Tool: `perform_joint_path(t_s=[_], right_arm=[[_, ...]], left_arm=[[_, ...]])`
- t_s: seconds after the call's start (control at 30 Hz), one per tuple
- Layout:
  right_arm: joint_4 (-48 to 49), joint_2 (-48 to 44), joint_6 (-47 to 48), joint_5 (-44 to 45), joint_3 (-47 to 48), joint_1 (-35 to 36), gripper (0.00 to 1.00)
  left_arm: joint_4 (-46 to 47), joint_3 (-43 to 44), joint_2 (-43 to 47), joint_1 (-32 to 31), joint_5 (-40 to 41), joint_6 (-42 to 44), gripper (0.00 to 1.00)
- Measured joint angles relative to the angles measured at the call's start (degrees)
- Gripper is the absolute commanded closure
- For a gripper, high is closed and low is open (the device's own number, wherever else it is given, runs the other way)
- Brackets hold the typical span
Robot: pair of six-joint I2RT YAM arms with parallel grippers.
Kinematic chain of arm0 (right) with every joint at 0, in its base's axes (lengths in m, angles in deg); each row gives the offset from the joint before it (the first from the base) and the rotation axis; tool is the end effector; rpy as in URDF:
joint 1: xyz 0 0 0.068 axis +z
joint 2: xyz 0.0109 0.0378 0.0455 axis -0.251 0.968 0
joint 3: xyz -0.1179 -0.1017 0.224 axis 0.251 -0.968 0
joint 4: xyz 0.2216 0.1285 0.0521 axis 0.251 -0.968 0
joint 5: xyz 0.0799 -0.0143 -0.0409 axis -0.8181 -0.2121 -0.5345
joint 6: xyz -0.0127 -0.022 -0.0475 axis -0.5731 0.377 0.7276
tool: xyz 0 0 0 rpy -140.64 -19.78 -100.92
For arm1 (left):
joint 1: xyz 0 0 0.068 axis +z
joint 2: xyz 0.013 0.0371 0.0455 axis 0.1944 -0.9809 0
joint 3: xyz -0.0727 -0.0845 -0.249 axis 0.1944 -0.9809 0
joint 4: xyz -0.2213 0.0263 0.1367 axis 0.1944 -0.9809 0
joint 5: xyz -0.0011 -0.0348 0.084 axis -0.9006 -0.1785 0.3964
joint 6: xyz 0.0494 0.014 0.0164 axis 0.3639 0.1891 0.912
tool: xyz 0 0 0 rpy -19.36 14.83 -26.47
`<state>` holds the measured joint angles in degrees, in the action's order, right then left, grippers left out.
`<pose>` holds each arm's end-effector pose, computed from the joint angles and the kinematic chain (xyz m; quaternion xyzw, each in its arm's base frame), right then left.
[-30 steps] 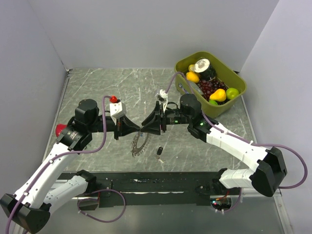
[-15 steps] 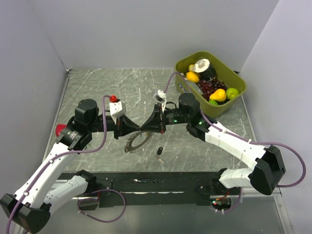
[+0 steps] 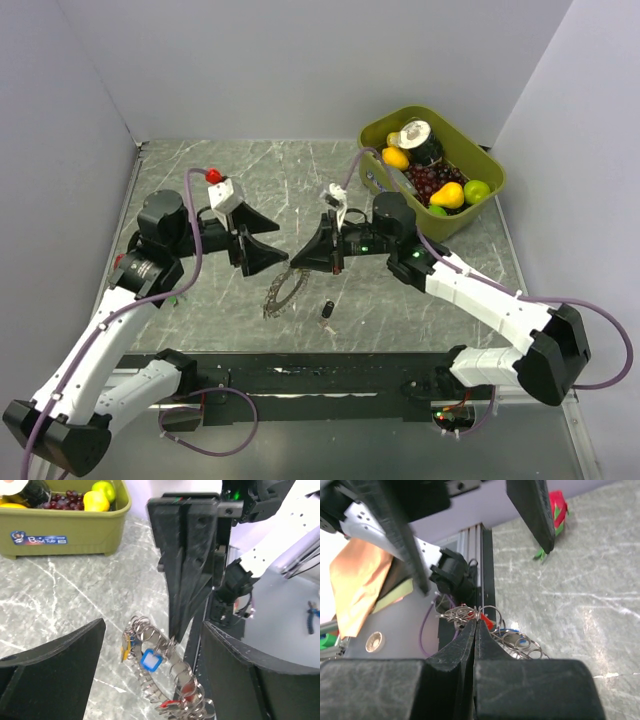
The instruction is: Put the keys on the keyring
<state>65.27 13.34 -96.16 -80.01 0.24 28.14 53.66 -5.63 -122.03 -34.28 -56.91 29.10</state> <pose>0.1911 0.2127 0.3492 -0.4316 0.5874 0.5671 0.3836 0.1633 -0.0993 0.3919 0.3708 0.6351 -0.4651 0.4928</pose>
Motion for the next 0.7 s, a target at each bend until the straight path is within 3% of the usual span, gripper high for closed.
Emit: perform_joint_path(t_s=[0.47, 0.7], right_arm=[[13.9, -3.0, -13.9, -3.5, -7.0, -5.8, 1.0], [17.8, -3.9, -17.7, -4.3, -7.3, -6.1, 1.0]], left_arm=[[21.9, -9.0, 0.9, 3.9, -17.7, -20.3, 0.37], [28.7, -10.6, -1.0, 3.9, -20.4, -25.4, 0.43]])
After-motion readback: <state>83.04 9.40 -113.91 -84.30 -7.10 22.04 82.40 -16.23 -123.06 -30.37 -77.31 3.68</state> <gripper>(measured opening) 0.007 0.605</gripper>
